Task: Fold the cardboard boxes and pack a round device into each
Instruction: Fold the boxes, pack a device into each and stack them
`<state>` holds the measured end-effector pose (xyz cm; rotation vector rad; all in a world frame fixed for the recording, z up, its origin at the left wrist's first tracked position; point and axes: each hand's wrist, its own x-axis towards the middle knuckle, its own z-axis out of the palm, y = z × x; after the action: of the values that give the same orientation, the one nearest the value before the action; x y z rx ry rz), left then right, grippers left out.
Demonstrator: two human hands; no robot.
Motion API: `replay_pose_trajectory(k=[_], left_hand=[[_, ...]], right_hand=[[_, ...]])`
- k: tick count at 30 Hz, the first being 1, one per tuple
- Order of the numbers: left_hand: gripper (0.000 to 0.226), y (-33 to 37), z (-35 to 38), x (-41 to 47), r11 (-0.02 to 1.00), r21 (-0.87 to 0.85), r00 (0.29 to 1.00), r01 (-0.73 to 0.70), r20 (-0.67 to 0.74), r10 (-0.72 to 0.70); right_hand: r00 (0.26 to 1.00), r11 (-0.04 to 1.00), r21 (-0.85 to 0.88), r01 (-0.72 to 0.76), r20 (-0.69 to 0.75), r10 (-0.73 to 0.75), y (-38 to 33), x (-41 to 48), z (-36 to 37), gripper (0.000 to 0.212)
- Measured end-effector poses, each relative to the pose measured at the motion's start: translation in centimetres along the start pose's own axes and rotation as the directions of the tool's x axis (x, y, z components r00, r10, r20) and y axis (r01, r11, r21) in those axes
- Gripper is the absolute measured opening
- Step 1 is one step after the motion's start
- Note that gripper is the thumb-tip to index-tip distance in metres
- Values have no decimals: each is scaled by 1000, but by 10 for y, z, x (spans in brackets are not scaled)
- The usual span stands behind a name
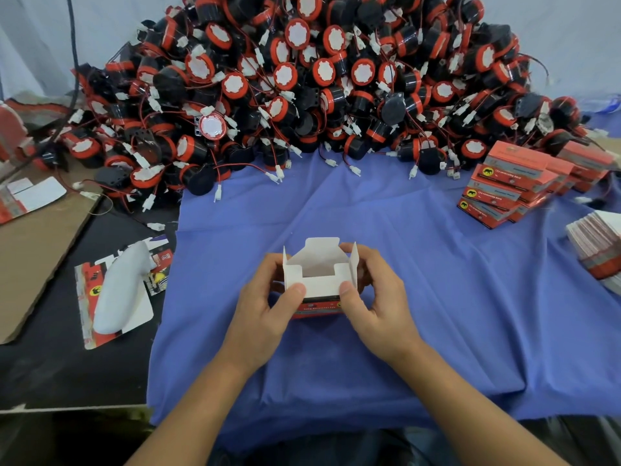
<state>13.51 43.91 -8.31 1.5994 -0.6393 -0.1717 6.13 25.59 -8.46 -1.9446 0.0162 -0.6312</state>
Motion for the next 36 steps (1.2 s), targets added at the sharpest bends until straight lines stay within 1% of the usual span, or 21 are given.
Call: replay_pose_trajectory(k=[4,6,8,9,14,16,21,25,28,31,34,36], left_hand=[[30,-2,0,0,999,2,999,-36,-34,36],[37,-2,3,0,999,-26,998,-41,-56,39],[32,-1,5,0,997,5,995,-72,-65,73],[28,-1,7,0,996,20,994,-88,-63,89],[23,-4,6,-1,985,93,986,-146,-64,152],[17,-4,5,-2,983,109,984,-149,-82,159],[28,-2,4,-4,969,186,968,-164,-157,194],[30,1,6,-5,958,216,956,-186,-185,227],[31,3,7,-4,954,225,953,-199,-184,242],[33,5,8,-5,936,272,951,-223,-152,271],[29,8,8,-4,922,318,955,-223,-117,271],[23,8,8,-3,911,345,959,-225,-89,270]], right_hand=[[999,999,-17,50,-12,-50,-1,-1,3,47],[998,997,-42,64,-20,-65,-1,0,4,39],[998,995,-81,59,-20,-61,0,1,4,26],[998,995,-89,52,-19,-54,1,2,4,23],[999,993,-108,35,-17,-37,1,2,4,28],[999,993,-112,49,-15,-51,0,1,4,22],[990,980,-140,140,28,-137,-5,-4,4,25],[980,963,-182,199,40,-195,-6,-3,4,27],[977,957,-197,215,37,-212,-5,-2,3,27],[981,964,-183,192,5,-195,-6,0,2,24],[987,976,-165,145,-38,-153,-5,1,3,18],[989,981,-156,117,-67,-128,-3,1,3,15]])
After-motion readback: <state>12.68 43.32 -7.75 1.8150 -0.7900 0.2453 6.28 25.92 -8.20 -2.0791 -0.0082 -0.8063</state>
